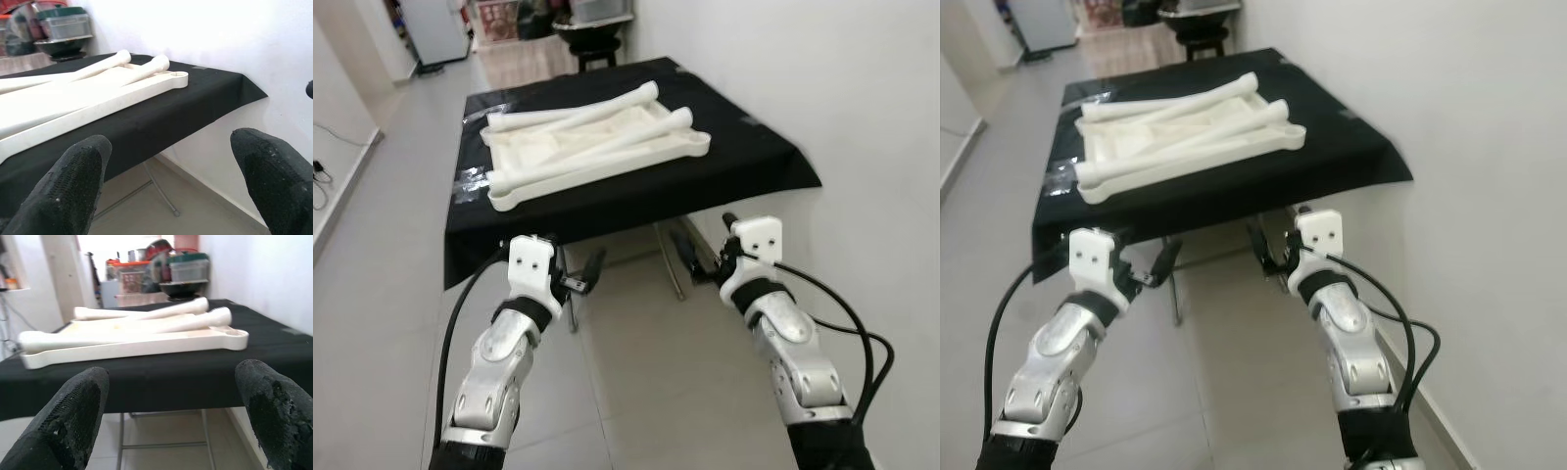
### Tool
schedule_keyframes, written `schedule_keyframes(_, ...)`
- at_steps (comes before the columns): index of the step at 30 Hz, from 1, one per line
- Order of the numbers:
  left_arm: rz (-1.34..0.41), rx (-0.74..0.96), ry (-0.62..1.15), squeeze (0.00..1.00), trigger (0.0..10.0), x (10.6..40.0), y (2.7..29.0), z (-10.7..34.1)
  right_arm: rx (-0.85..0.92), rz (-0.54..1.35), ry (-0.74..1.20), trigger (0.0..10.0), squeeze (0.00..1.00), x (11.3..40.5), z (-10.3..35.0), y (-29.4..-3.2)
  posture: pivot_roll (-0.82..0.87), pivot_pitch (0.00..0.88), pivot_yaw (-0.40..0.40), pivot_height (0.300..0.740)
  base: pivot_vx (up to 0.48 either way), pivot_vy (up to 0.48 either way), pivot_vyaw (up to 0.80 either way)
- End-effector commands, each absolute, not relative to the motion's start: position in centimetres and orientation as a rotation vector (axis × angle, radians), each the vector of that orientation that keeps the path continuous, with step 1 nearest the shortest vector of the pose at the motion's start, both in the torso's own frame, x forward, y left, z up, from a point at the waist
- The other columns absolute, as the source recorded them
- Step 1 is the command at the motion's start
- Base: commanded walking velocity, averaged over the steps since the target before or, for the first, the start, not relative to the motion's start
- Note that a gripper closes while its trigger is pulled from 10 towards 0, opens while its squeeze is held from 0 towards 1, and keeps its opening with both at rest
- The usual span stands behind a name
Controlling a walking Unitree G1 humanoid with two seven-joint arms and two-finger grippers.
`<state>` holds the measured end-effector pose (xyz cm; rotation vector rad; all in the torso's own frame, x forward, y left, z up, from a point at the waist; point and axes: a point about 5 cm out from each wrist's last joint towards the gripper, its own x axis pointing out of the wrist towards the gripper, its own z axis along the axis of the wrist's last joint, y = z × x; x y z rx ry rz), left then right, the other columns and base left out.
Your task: Building children table
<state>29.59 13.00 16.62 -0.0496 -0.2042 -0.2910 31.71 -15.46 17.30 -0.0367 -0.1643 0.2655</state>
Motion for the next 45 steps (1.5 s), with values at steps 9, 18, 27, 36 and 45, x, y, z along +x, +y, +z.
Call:
schedule_keyframes(9, -0.299, -0.045, -0.209, 0.0, 10.0, 29.8, 13.2, 17.6, -0.012, 0.314, -0.207, 10.0, 0.0, 32.5, 19.2, -14.4, -0.06, 0.06, 0.071, 0.74, 0.414, 0.0, 0.0)
schedule_keyframes(18, -0.308, -0.047, -0.21, 0.0, 10.0, 29.7, 13.0, 18.0, -0.015, 0.346, -0.21, 10.0, 0.0, 32.5, 19.5, -14.0, -0.05, 0.06, 0.07, 0.74, 0.404, 0.0, 0.0)
schedule_keyframes(27, -0.309, -0.049, -0.208, 0.0, 10.0, 29.7, 12.9, 18.3, -0.034, 0.385, -0.234, 10.0, 0.0, 32.8, 20.5, -13.8, -0.04, 0.064, 0.059, 0.74, 0.399, 0.0, 0.0)
schedule_keyframes(36, -0.301, -0.048, -0.205, 0.0, 10.0, 29.6, 13.0, 18.3, -0.029, 0.405, -0.25, 10.0, 0.0, 33.2, 21.3, -13.5, -0.04, 0.064, 0.053, 0.74, 0.392, 0.0, 0.0)
schedule_keyframes(45, -0.302, -0.051, -0.188, 0.0, 10.0, 29.5, 12.9, 17.9, -0.052, 0.433, -0.244, 10.0, 0.0, 33.1, 21.1, -12.9, -0.03, 0.061, 0.055, 0.74, 0.388, 0.0, 0.06)
